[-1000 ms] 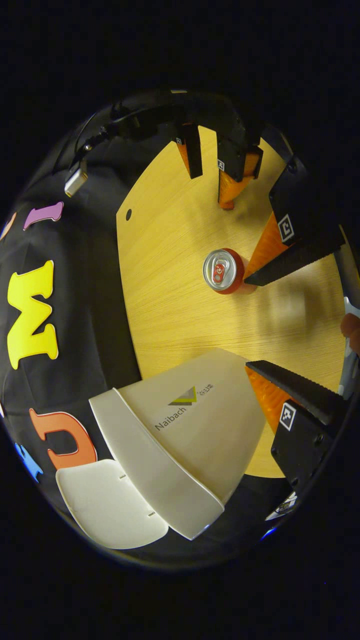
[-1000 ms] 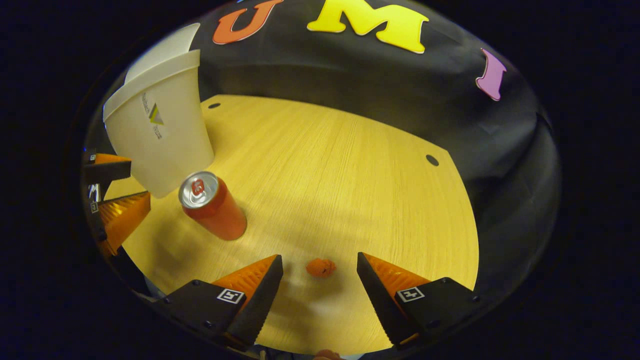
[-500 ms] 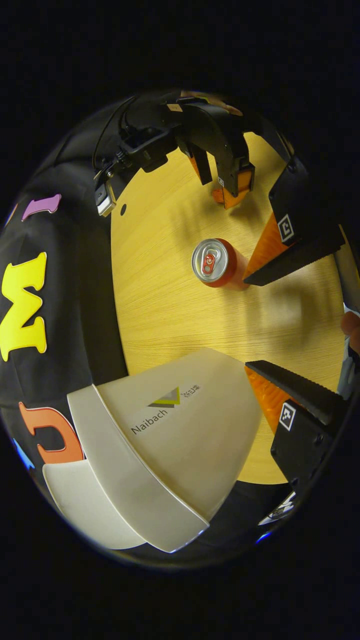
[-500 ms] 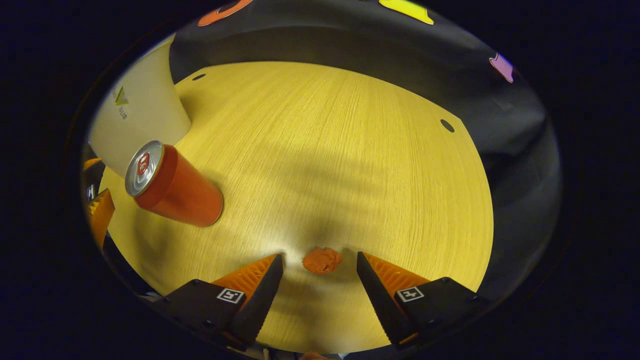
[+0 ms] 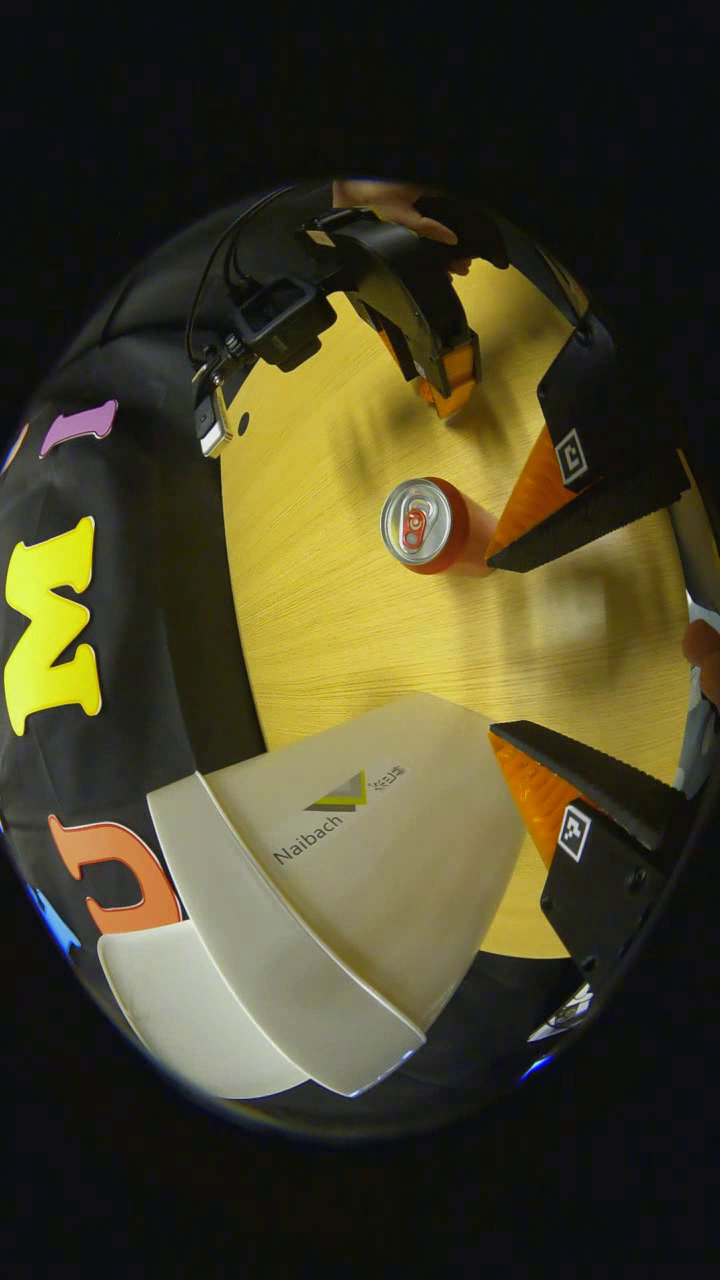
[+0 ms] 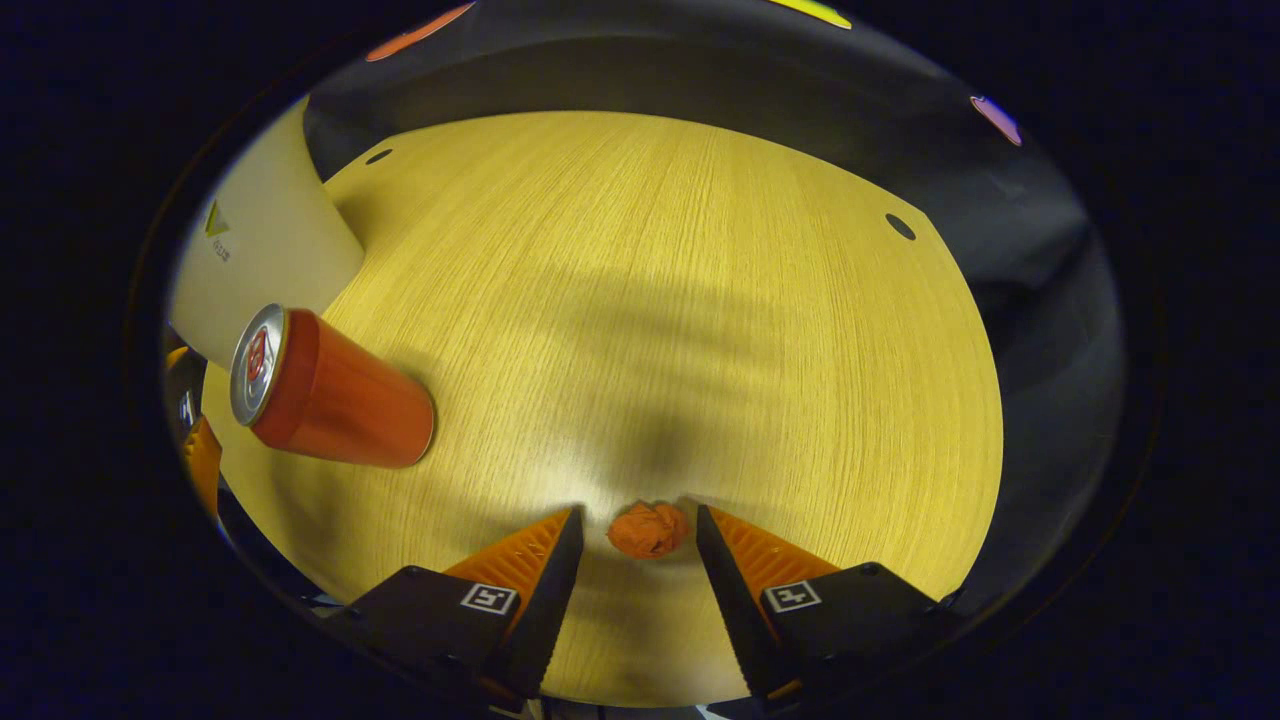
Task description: Press the lid of the desktop garbage bin to open it, pick up the crumpled paper on the desktop and throw it into the bin, then pick up the pop can on the desktop and drop it into the bin, and finally close the garbage bin lid.
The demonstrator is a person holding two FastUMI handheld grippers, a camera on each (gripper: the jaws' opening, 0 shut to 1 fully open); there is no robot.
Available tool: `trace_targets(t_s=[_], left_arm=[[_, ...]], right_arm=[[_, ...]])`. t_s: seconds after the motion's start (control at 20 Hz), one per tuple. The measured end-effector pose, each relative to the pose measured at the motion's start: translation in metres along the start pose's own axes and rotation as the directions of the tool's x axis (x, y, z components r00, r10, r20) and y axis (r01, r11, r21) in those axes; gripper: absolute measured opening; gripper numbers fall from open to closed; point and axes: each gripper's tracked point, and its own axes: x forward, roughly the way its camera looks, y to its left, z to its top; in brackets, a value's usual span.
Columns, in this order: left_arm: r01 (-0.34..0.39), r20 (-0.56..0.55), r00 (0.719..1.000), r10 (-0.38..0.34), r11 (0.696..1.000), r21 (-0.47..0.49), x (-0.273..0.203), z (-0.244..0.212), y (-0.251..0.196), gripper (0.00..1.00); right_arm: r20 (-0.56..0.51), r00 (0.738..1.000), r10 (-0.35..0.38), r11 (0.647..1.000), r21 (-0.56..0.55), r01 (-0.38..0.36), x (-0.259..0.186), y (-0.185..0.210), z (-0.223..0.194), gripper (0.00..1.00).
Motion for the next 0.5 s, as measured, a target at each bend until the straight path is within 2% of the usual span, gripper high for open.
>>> trace_targets(t_s=[0.15,0.35,0.4,0.45,0.5], left_arm=[[0.002,0.001,1.0,-0.002,1.0,0.009,-0.003,-0.001,-0.002,0.99],[-0.005,0.003,1.0,0.005,1.0,0.027,-0.008,-0.004,0.0,0.99],[-0.008,0.005,1.0,0.008,1.0,0.029,-0.009,-0.004,0.0,0.99],[-0.009,0.005,1.0,0.009,1.0,0.029,-0.011,-0.005,0.001,0.99],[-0.008,0.001,1.0,0.008,1.0,0.028,-0.012,-0.007,0.001,0.99]], right_arm=[[-0.029,1.0,0.008,0.999,0.036,-0.006,0.0,0.001,-0.001,0.74],[-0.05,0.999,0.005,0.999,0.054,-0.002,0.001,0.0,-0.003,0.67],[-0.054,0.999,-0.006,0.998,0.059,0.009,0.005,-0.003,-0.004,0.63],[-0.058,0.998,0.002,0.997,0.074,0.002,0.004,-0.002,-0.003,0.48],[-0.06,0.998,0.012,0.996,0.087,-0.007,0.006,-0.002,-0.006,0.44]])
